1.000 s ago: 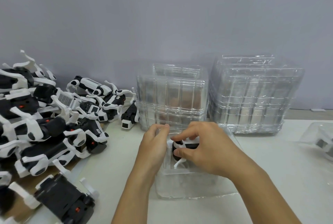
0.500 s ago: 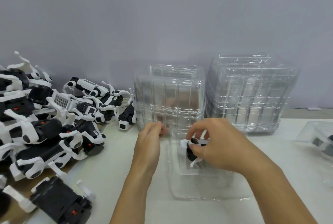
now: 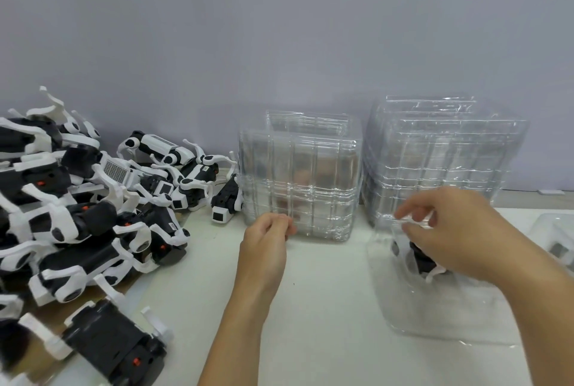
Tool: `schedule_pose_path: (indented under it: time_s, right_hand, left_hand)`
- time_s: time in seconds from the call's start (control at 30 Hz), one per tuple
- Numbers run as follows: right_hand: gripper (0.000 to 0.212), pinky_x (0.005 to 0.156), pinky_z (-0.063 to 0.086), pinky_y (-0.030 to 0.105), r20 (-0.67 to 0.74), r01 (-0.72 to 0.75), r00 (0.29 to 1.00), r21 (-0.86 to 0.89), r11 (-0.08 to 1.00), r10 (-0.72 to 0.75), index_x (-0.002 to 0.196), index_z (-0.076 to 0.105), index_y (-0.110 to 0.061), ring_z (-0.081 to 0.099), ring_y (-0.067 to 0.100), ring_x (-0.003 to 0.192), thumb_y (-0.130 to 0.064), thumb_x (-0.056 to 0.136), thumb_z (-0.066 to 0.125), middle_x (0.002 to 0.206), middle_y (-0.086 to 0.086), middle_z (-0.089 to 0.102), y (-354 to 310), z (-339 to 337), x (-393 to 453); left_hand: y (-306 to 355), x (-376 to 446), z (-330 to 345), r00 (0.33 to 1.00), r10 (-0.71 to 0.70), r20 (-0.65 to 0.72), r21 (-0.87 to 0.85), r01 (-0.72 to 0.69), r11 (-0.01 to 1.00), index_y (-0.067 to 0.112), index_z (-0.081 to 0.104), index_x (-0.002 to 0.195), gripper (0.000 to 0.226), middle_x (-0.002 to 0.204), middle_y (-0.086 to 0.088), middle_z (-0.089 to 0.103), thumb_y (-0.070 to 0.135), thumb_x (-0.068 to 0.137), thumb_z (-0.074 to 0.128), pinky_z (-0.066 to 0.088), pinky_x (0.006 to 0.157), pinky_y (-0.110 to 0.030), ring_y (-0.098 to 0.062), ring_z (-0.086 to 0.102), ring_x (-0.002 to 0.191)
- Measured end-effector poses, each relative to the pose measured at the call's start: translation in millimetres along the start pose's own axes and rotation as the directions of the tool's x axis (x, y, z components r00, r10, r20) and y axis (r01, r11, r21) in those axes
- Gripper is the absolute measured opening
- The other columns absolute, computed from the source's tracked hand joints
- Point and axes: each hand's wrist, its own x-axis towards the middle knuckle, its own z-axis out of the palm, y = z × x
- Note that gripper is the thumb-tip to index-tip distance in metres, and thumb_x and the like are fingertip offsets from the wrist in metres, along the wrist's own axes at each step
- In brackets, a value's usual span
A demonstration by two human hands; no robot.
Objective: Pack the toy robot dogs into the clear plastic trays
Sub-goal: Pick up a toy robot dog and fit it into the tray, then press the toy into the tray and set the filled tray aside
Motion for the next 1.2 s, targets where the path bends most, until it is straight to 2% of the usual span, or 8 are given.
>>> schedule_pose_path:
  time_s: [0.13, 0.27, 0.37, 0.6, 0.73, 0.83, 1.0, 1.2]
  right_hand:
    - [0.014, 0.056, 0.041, 0.004, 0.014, 0.187, 0.981, 0.157, 0.97, -0.192, 0.092, 0.074, -0.034, 0.059, -0.007, 0.069, -0.026, 0.091, 0.062, 0.074, -0.015, 0.065, -51, 26, -5]
    - [0.026, 0.086, 0.051, 0.023, 0.179, 0.254, 0.941, 0.184, 0.95, -0.286, 0.117, 0.066, -0.033, 0.06, 0.005, 0.095, -0.029, 0.093, 0.055, 0.104, -0.012, 0.068, -82, 75, -14]
    - [0.033, 0.098, 0.047, 0.036, 0.238, 0.121, 0.962, 0.062, 0.991, -0.133, 0.127, 0.058, -0.026, 0.055, 0.02, 0.118, -0.033, 0.095, 0.052, 0.126, -0.001, 0.058, -72, 85, -12]
    - [0.03, 0.085, 0.049, 0.032, 0.152, -0.128, 0.98, -0.032, 0.991, 0.131, 0.114, 0.064, -0.012, 0.061, 0.025, 0.103, -0.034, 0.096, 0.053, 0.112, 0.005, 0.065, -35, 60, 3]
    - [0.03, 0.071, 0.047, 0.033, 0.111, -0.238, 0.964, -0.052, 0.97, 0.242, 0.064, 0.057, -0.013, 0.056, 0.028, 0.075, -0.023, 0.092, 0.053, 0.067, 0.003, 0.057, -13, 42, 6]
    - [0.038, 0.06, 0.042, 0.031, 0.041, -0.327, 0.944, -0.023, 0.945, 0.328, 0.051, 0.043, -0.014, 0.045, 0.025, 0.059, -0.01, 0.088, 0.051, 0.052, 0.002, 0.045, 7, 32, 6]
    - [0.026, 0.07, 0.046, 0.033, -0.137, -0.469, 0.867, 0.103, 0.877, 0.479, 0.068, 0.071, -0.011, 0.058, 0.035, 0.079, -0.01, 0.088, 0.055, 0.071, 0.013, 0.066, 40, 24, 5]
    - [0.021, 0.075, 0.044, 0.036, -0.244, -0.489, 0.819, 0.177, 0.854, 0.52, 0.081, 0.075, -0.012, 0.049, 0.033, 0.083, -0.009, 0.088, 0.055, 0.081, 0.014, 0.067, 51, 27, 6]
  left_hand:
    - [0, 1, 0, 0.999, 0.006, -0.031, -0.002, -0.006, 1.0, 0.02, 0.069, 0.083, 0.02, 0.095, -0.001, 0.073, 0.022, 0.095, 0.054, 0.049, 0.095, -0.04, -0.023, 0.064, 0.101]
    - [-1, 2, -1, 0.999, 0.009, -0.04, 0.007, -0.009, 1.0, 0.018, 0.069, 0.083, 0.019, 0.091, -0.001, 0.073, 0.017, 0.093, 0.053, 0.052, 0.089, -0.04, -0.022, 0.067, 0.095]
    - [-3, 4, -2, 0.998, -0.009, -0.066, 0.01, 0.01, 1.0, 0.019, 0.069, 0.083, 0.019, 0.092, 0.001, 0.071, 0.019, 0.094, 0.053, 0.049, 0.085, -0.037, -0.022, 0.064, 0.095]
    - [-3, 2, -2, 0.997, -0.026, -0.07, 0.017, 0.028, 0.999, 0.019, 0.069, 0.087, 0.019, 0.097, -0.001, 0.07, 0.022, 0.095, 0.052, 0.048, 0.081, -0.034, -0.024, 0.063, 0.1]
    - [-2, 3, -2, 0.997, -0.025, -0.067, 0.015, 0.026, 1.0, 0.02, 0.069, 0.087, 0.019, 0.096, 0.001, 0.07, 0.022, 0.096, 0.053, 0.047, 0.082, -0.033, -0.022, 0.063, 0.1]
    - [-2, 3, -2, 0.997, -0.023, -0.068, 0.011, 0.024, 1.0, 0.02, 0.069, 0.087, 0.018, 0.095, 0.001, 0.07, 0.022, 0.096, 0.053, 0.048, 0.082, -0.033, -0.021, 0.063, 0.098]
    - [-3, 4, -1, 0.997, -0.024, -0.067, 0.011, 0.025, 1.0, 0.021, 0.069, 0.087, 0.017, 0.095, 0.002, 0.07, 0.023, 0.096, 0.054, 0.047, 0.081, -0.032, -0.019, 0.063, 0.096]
    - [-3, 3, -1, 0.997, -0.022, -0.072, 0.009, 0.023, 1.0, 0.021, 0.068, 0.087, 0.016, 0.09, 0.004, 0.071, 0.021, 0.096, 0.055, 0.046, 0.073, -0.029, -0.016, 0.063, 0.091]
